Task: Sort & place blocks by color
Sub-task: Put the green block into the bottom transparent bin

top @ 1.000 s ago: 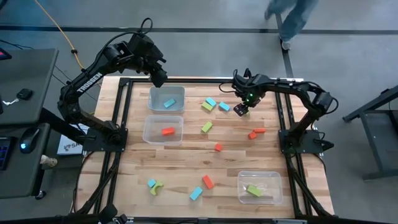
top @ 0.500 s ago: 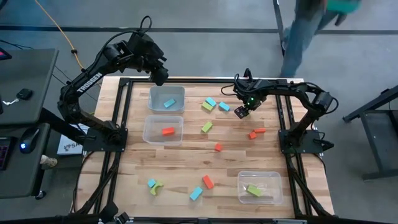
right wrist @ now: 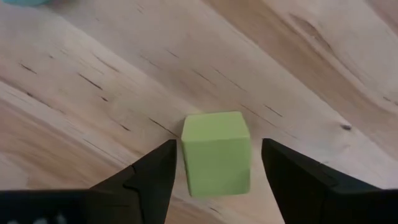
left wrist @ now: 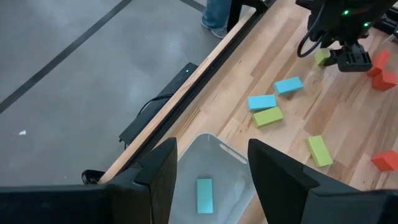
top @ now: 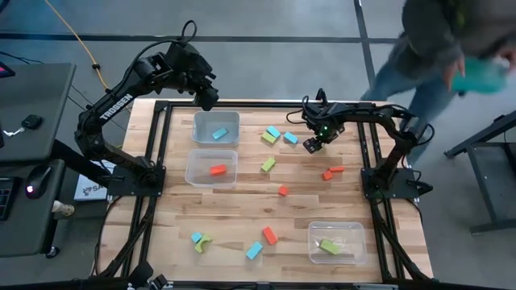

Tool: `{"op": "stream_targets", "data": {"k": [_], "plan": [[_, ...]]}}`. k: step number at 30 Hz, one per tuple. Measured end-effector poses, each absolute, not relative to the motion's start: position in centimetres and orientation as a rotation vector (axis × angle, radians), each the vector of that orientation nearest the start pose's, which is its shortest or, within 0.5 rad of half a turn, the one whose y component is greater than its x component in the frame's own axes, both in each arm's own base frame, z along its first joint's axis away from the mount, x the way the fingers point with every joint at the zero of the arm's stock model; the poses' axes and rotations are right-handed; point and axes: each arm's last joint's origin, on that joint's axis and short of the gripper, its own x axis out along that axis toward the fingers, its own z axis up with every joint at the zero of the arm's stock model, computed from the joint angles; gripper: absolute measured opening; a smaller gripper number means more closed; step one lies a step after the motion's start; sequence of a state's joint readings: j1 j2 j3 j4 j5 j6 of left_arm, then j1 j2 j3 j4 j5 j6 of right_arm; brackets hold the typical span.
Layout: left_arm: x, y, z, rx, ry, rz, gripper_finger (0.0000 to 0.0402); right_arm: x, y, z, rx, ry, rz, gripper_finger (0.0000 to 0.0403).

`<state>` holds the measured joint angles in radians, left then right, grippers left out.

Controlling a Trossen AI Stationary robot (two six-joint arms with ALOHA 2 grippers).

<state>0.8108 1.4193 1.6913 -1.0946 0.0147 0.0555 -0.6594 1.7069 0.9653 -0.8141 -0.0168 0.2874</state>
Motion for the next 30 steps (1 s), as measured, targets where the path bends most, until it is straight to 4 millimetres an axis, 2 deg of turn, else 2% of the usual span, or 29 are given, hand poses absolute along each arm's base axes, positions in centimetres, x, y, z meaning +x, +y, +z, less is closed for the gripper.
{"op": "stream_targets", "data": {"k": [3, 8, 13, 18, 23, 30], "plan": [[18.3, 19.2, 41.7, -0.288, 0.792, 0.727, 0.0175, 22.1, -17.0, 14.7, 0.753, 1.422, -0.728, 0.0187], [18.3, 19.2, 41.7, -0.288, 0.792, 0.727, 0.0175, 22.1, -17.0, 14.8, 0.802, 1.406, -0.742, 0.0109], [18.3, 19.2, 41.7, -0.288, 0.792, 0.727, 0.0175, 22.1, -16.6, 15.1, 0.889, 1.387, -0.738, 0.0107], [18.3, 19.2, 41.7, -0.251, 0.806, 0.71, 0.0175, 22.4, -15.2, 17.0, 0.951, 1.316, -0.761, 0.0107], [18.3, 19.2, 41.7, -0.214, 0.82, 0.693, 0.0175, 22.8, -12.8, 19.7, 1.02, 1.197, -0.772, 0.0107], [18.3, 19.2, 41.7, -0.185, 0.831, 0.679, 0.0175, 22.6, -8.3, 24.1, 1.145, 1.021, -0.703, 0.0107]]}}
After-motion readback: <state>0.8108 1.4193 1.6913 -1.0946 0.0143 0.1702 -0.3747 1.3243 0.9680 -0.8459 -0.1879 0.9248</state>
